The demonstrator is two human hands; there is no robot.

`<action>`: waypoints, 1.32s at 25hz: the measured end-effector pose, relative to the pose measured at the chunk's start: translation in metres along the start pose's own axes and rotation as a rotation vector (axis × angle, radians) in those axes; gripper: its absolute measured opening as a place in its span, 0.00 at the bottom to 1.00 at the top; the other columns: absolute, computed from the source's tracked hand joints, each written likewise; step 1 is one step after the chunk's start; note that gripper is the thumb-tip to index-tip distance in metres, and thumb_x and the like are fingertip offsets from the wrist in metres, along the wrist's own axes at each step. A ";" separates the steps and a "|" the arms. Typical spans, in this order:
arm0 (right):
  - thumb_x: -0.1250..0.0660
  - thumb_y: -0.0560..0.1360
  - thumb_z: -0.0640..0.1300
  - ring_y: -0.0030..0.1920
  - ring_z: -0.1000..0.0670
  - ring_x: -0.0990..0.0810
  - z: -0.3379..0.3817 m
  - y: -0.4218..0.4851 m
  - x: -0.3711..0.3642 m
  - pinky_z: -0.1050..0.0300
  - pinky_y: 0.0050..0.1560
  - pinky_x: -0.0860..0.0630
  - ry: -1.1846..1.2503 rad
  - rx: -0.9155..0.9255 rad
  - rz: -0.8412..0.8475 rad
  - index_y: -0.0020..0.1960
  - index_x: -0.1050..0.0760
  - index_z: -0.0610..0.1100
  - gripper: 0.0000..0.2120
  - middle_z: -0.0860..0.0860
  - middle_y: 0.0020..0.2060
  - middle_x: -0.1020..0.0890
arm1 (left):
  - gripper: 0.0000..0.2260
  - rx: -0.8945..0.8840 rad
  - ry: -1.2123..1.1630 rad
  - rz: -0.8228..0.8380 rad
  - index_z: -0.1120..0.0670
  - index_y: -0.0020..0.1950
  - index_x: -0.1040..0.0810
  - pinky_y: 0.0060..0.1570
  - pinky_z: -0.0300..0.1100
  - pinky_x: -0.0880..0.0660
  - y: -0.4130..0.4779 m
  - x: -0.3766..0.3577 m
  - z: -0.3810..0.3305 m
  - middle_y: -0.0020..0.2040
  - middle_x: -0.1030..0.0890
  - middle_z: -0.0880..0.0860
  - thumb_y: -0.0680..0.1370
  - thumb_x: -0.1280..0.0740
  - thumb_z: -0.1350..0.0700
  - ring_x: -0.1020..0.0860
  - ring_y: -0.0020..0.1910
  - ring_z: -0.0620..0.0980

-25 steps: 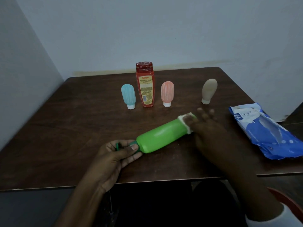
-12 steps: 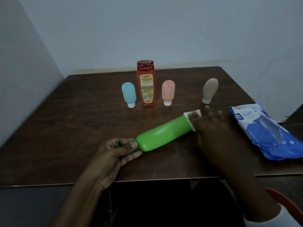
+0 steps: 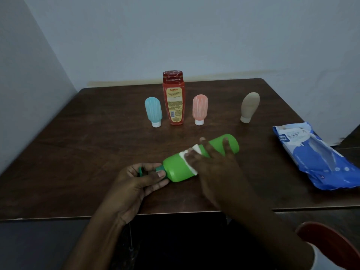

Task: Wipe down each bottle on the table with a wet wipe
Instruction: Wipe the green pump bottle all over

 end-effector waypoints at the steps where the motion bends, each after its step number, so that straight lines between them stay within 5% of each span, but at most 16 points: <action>1: 0.44 0.70 0.41 0.72 0.39 0.32 -0.002 0.000 -0.001 0.25 0.69 0.44 -0.007 0.027 0.002 0.70 0.27 0.50 0.28 0.51 0.66 0.22 | 0.11 0.000 0.000 -0.002 0.67 0.49 0.19 0.46 0.45 0.14 0.000 0.000 0.001 0.53 0.14 0.65 0.67 0.27 0.68 0.13 0.48 0.57; 5: 0.44 0.74 0.46 0.75 0.40 0.36 -0.071 0.011 0.010 0.25 0.71 0.50 -0.002 -0.321 0.051 0.70 0.29 0.57 0.25 0.53 0.68 0.24 | 0.13 -0.020 -0.005 -0.002 0.67 0.51 0.19 0.47 0.46 0.14 0.001 -0.002 0.002 0.52 0.14 0.66 0.66 0.26 0.68 0.13 0.47 0.57; 11: 0.41 0.71 0.43 0.74 0.41 0.34 0.009 0.006 0.002 0.22 0.68 0.48 0.013 0.015 0.025 0.70 0.28 0.55 0.28 0.57 0.66 0.23 | 0.22 -0.020 0.025 0.010 0.73 0.59 0.22 0.52 0.49 0.15 0.000 0.000 0.003 0.56 0.16 0.69 0.66 0.26 0.68 0.14 0.51 0.59; 15: 0.41 0.76 0.44 0.75 0.41 0.36 -0.065 0.010 0.014 0.25 0.70 0.49 -0.022 -0.353 0.046 0.71 0.31 0.58 0.24 0.55 0.69 0.25 | 0.19 -0.035 0.015 0.007 0.70 0.56 0.20 0.50 0.48 0.15 0.002 -0.002 0.003 0.53 0.15 0.68 0.66 0.26 0.68 0.13 0.48 0.57; 17: 0.41 0.73 0.40 0.72 0.41 0.31 -0.024 0.009 0.010 0.23 0.67 0.43 -0.010 -0.220 -0.043 0.69 0.27 0.52 0.25 0.50 0.65 0.22 | 0.16 -0.033 0.015 0.016 0.69 0.53 0.19 0.51 0.49 0.15 0.001 -0.001 0.002 0.53 0.15 0.68 0.66 0.26 0.68 0.13 0.48 0.58; 20: 0.44 0.72 0.43 0.74 0.42 0.35 0.027 0.006 -0.005 0.22 0.69 0.53 0.038 0.014 -0.004 0.70 0.28 0.52 0.26 0.56 0.66 0.22 | 0.19 -0.042 0.044 0.036 0.72 0.56 0.21 0.54 0.51 0.16 0.000 0.001 0.004 0.56 0.16 0.69 0.66 0.25 0.67 0.14 0.51 0.60; 25: 0.40 0.75 0.45 0.70 0.37 0.29 -0.052 0.013 0.011 0.23 0.68 0.48 -0.040 -0.367 -0.042 0.64 0.24 0.55 0.19 0.55 0.60 0.18 | 0.21 -0.079 0.043 0.017 0.72 0.57 0.21 0.51 0.49 0.15 0.002 0.002 0.007 0.56 0.17 0.71 0.66 0.25 0.68 0.14 0.50 0.60; 27: 0.39 0.72 0.42 0.70 0.39 0.29 -0.024 0.013 0.011 0.24 0.69 0.47 -0.018 -0.265 -0.052 0.65 0.23 0.52 0.22 0.52 0.61 0.18 | 0.18 -0.084 0.059 0.020 0.70 0.54 0.19 0.51 0.49 0.15 0.001 0.001 0.006 0.54 0.16 0.70 0.65 0.24 0.68 0.14 0.49 0.60; 30: 0.44 0.74 0.45 0.76 0.46 0.37 0.031 0.023 0.002 0.24 0.69 0.61 0.070 -0.066 0.035 0.66 0.25 0.55 0.23 0.59 0.63 0.21 | 0.19 -0.101 0.131 0.035 0.70 0.53 0.18 0.53 0.48 0.16 -0.001 0.002 0.007 0.53 0.15 0.70 0.64 0.23 0.68 0.15 0.49 0.61; 33: 0.50 0.74 0.50 0.76 0.48 0.38 0.043 0.045 -0.002 0.24 0.68 0.63 0.093 -0.059 0.082 0.60 0.23 0.57 0.21 0.60 0.60 0.19 | 0.16 -0.140 0.139 0.034 0.66 0.50 0.15 0.53 0.48 0.16 -0.004 0.000 0.005 0.50 0.14 0.67 0.63 0.22 0.68 0.15 0.48 0.60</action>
Point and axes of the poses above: each hand's wrist, its own y-axis towards the middle knuckle, its own x-axis out of the back of the hand, z = x × y, the point moved 4 cm from there along y, towards the middle knuckle
